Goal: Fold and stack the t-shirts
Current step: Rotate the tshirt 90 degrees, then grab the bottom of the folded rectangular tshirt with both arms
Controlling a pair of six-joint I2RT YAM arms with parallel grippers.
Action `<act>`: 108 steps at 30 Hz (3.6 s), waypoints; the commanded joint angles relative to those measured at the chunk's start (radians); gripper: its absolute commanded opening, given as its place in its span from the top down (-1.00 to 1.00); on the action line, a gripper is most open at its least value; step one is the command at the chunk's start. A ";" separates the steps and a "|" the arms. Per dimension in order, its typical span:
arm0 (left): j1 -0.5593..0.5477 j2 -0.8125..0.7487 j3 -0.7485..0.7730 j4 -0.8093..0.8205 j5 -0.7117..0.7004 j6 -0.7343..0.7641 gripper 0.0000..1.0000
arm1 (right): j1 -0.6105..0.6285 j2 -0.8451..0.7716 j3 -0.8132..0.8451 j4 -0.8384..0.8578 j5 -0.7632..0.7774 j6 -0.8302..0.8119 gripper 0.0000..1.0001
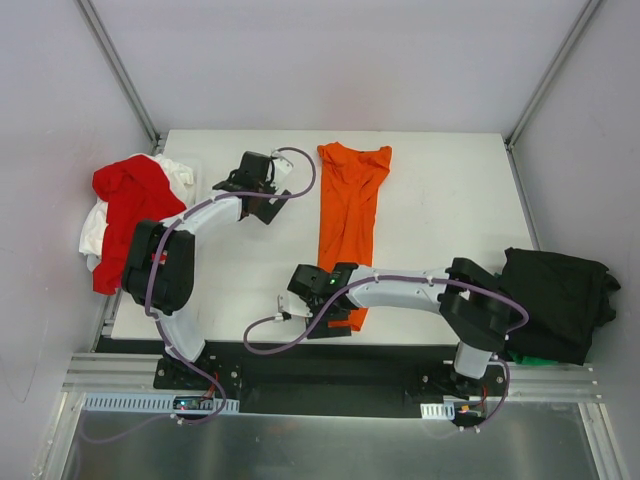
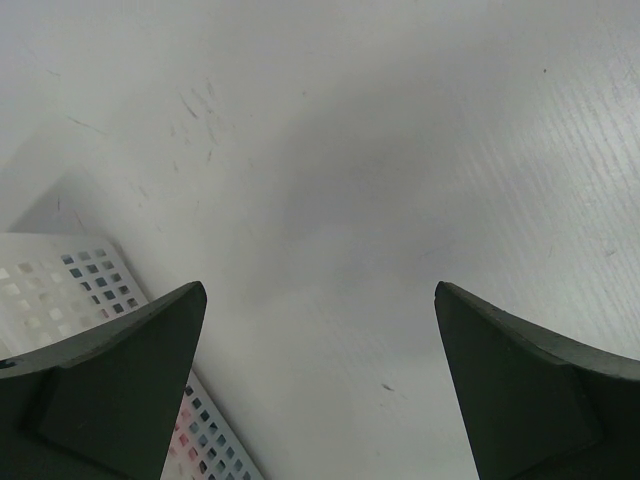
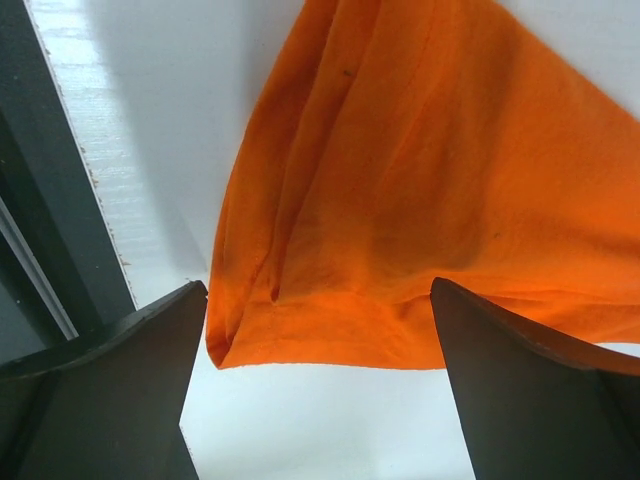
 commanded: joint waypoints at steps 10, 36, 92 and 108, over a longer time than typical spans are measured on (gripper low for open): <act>-0.002 -0.149 -0.084 -0.002 0.032 -0.005 -0.99 | 0.002 -0.010 -0.017 0.016 0.025 -0.011 -0.91; -0.315 -0.608 -0.404 -0.244 0.374 0.086 -0.99 | 0.044 -0.269 -0.249 -0.017 0.068 0.027 -0.88; -0.281 -0.390 -0.552 0.235 0.875 -0.247 -0.99 | 0.096 -0.301 -0.408 0.345 0.167 -0.083 -0.74; -0.281 -0.210 -0.559 0.237 0.794 -0.381 -0.99 | 0.094 -0.281 -0.391 0.319 0.160 -0.060 -0.74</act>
